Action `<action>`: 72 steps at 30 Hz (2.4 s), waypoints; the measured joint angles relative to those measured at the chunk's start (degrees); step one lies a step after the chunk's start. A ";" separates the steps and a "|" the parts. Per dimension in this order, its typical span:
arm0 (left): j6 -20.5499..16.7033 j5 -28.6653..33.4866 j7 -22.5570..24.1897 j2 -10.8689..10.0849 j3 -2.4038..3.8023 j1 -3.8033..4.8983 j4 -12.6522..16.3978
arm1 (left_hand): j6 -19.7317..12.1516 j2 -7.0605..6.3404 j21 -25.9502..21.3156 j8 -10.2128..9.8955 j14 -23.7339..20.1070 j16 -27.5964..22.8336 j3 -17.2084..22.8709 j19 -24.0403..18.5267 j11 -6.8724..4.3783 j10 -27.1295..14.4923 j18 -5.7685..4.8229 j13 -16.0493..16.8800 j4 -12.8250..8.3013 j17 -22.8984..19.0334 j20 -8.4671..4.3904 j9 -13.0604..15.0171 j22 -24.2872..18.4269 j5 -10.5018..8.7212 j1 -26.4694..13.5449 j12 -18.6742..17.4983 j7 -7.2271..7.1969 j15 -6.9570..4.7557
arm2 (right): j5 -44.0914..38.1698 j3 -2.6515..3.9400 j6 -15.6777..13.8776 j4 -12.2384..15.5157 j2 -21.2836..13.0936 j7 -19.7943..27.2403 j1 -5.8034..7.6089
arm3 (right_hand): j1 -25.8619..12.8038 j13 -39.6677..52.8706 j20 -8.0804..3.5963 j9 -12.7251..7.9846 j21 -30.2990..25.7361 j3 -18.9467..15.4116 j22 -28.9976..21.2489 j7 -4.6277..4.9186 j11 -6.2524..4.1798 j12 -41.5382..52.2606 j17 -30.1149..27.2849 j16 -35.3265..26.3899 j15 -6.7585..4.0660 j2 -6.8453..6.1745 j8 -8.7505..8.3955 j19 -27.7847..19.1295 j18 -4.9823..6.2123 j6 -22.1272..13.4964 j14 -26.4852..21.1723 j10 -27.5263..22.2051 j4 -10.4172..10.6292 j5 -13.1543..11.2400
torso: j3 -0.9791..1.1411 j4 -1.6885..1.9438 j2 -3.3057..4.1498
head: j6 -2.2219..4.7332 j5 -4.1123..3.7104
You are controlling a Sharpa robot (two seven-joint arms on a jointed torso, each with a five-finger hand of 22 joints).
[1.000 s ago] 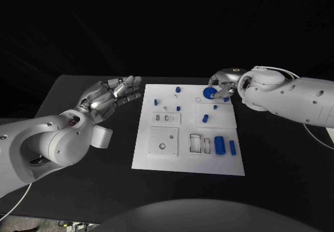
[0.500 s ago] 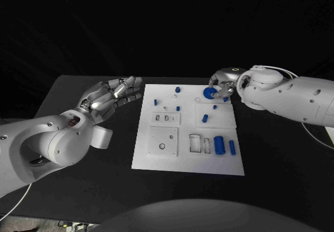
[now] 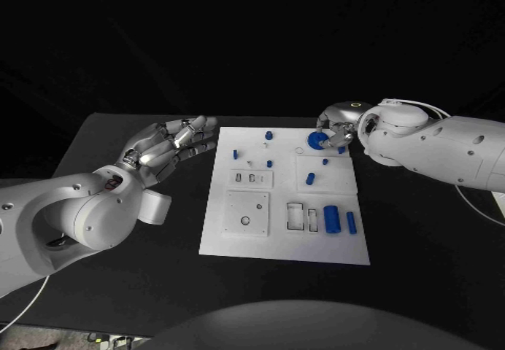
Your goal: Assemble the parts on the task board
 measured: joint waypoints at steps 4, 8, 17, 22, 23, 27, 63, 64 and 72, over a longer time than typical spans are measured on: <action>0.08 -0.01 -0.08 -0.04 0.00 0.00 -0.03 | 0.00 0.00 0.00 0.00 0.00 0.00 0.00 0.00 0.00 0.00 0.00 0.00 0.00 0.00 0.00 0.00 0.00 0.00 0.00 0.00 0.00 0.00 | 0.08 -0.13 -0.52 1.28 -0.61 0.17 -0.02 | 0.09 0.00 0.00 0.00 0.00 -0.01 0.00 0.30 0.00 0.00 0.00 0.00 0.00 -0.08 0.00 0.00 0.00 0.30 0.00 0.00 -0.02 0.28 | -0.02 -0.01 0.01 | 0.00 0.08; 0.13 -0.01 -0.17 -0.08 0.00 0.00 -0.06 | 0.00 0.00 0.13 0.00 0.12 0.01 0.00 0.00 0.00 0.00 0.00 0.00 0.00 0.02 0.00 0.00 0.05 0.00 0.00 0.15 0.00 0.12 | 0.29 -0.24 -1.01 3.36 -1.39 0.37 0.45 | 0.22 0.00 0.00 0.00 0.00 -0.01 -0.01 0.31 0.00 0.00 0.00 0.00 0.00 -0.22 0.89 0.00 0.00 0.32 0.00 0.00 -0.02 0.29 | 0.01 0.05 0.01 | 0.00 0.11; 0.22 -0.02 -0.38 -0.07 0.00 0.00 -0.16 | 0.00 0.00 0.22 -0.01 0.21 0.23 0.00 0.00 0.00 0.00 0.00 -0.01 0.00 0.06 0.00 -0.01 0.07 0.00 0.00 0.26 0.00 0.21 | 1.13 -0.10 -2.38 7.85 -1.84 0.94 2.48 | -0.11 -0.01 0.00 0.00 0.00 0.33 -0.01 0.81 0.00 0.00 -0.01 0.00 0.00 0.09 0.90 0.00 0.00 0.82 0.00 0.00 0.33 1.18 | 0.00 0.09 0.01 | 0.00 0.20; 0.29 -0.03 -0.47 0.00 0.00 -0.01 -0.19 | 0.00 0.00 0.22 -0.02 0.21 0.23 0.00 0.00 0.00 0.00 0.00 -0.01 0.00 0.05 0.00 -0.01 0.06 0.00 0.00 0.26 0.00 0.21 | 1.63 -0.10 -2.52 8.59 -0.62 1.26 2.73 | -0.27 -0.01 0.00 0.00 0.00 0.33 -0.02 0.88 0.00 0.00 -0.01 0.00 0.00 0.23 0.91 0.00 0.00 0.89 0.00 0.00 0.33 1.17 | -0.01 0.09 0.01 | 0.00 0.24; 0.31 -0.03 -0.50 0.01 0.00 -0.01 -0.20 | 0.00 0.00 0.22 -0.02 0.21 0.23 0.00 0.00 0.00 0.00 0.00 -0.01 0.00 0.05 0.00 -0.01 0.06 0.00 0.00 0.26 0.00 0.21 | 1.74 -0.10 -2.51 8.61 -0.20 1.34 2.77 | -0.27 -0.01 0.00 0.00 0.00 0.33 -0.02 0.88 0.00 0.00 -0.01 0.00 0.00 0.23 0.91 0.00 0.00 0.89 0.00 0.00 0.33 1.18 | -0.01 0.09 0.01 | 0.00 0.27; 0.37 -0.03 -0.60 0.15 0.00 -0.01 -0.24 | 0.00 0.00 0.22 -0.02 0.21 0.23 0.00 0.00 -0.01 0.00 0.00 -0.01 0.00 0.05 0.00 -0.01 0.06 0.00 0.00 0.26 0.00 0.21 | 2.08 -0.09 -2.42 7.90 1.88 1.63 2.80 | -0.27 -0.01 0.00 -0.01 0.00 0.32 -0.02 0.88 0.00 0.00 -0.02 0.00 0.00 0.23 0.92 0.00 0.00 0.89 0.00 0.00 0.34 1.17 | 0.00 0.09 0.01 | 0.00 0.39; 0.61 -0.05 -1.65 0.90 -0.02 -0.02 -0.76 | 0.00 0.00 0.22 0.22 0.72 0.89 0.00 0.20 0.20 0.20 0.00 -0.03 0.00 0.10 0.21 -0.02 0.09 0.00 0.00 0.26 0.00 0.72 | 3.25 0.02 2.56 -1.59 14.31 2.18 1.23 | -0.78 0.03 0.20 -0.01 -1.07 1.21 -0.04 1.42 0.41 0.00 -0.03 0.00 -0.01 -0.31 0.37 -0.21 0.00 1.43 0.00 0.00 -0.19 0.72 | -0.07 0.10 -0.01 | 0.00 0.70; 0.62 -0.05 -1.65 0.95 -0.02 -0.02 -0.82 | 0.00 0.00 0.22 0.22 0.72 0.89 0.00 0.20 0.20 0.20 0.00 -0.03 0.00 0.09 0.21 -0.02 0.09 0.00 0.00 0.26 0.00 0.72 | 3.20 0.02 2.72 -1.64 14.31 2.10 1.18 | -0.78 0.03 0.20 -0.01 -1.07 1.21 -0.04 1.42 0.41 0.00 -0.03 0.00 -0.01 -0.31 0.32 -0.21 0.00 1.43 0.00 0.01 -0.19 0.71 | -0.07 0.11 -0.02 | 0.00 0.69; 0.69 -0.05 -1.67 1.06 -0.03 -0.03 -1.06 | 0.00 0.00 0.22 0.22 0.72 0.89 0.00 0.20 0.20 0.20 0.00 -0.03 0.00 0.09 0.21 -0.03 0.09 0.00 0.00 0.26 0.00 0.72 | 2.57 0.27 2.70 -3.19 14.95 1.48 0.66 | -0.69 0.03 0.20 0.00 -1.56 1.51 -0.04 1.42 0.41 0.00 -0.03 0.00 0.20 -0.22 0.15 -0.21 0.00 1.43 -0.21 0.01 -0.22 0.69 | 0.03 0.13 -0.05 | 0.00 0.85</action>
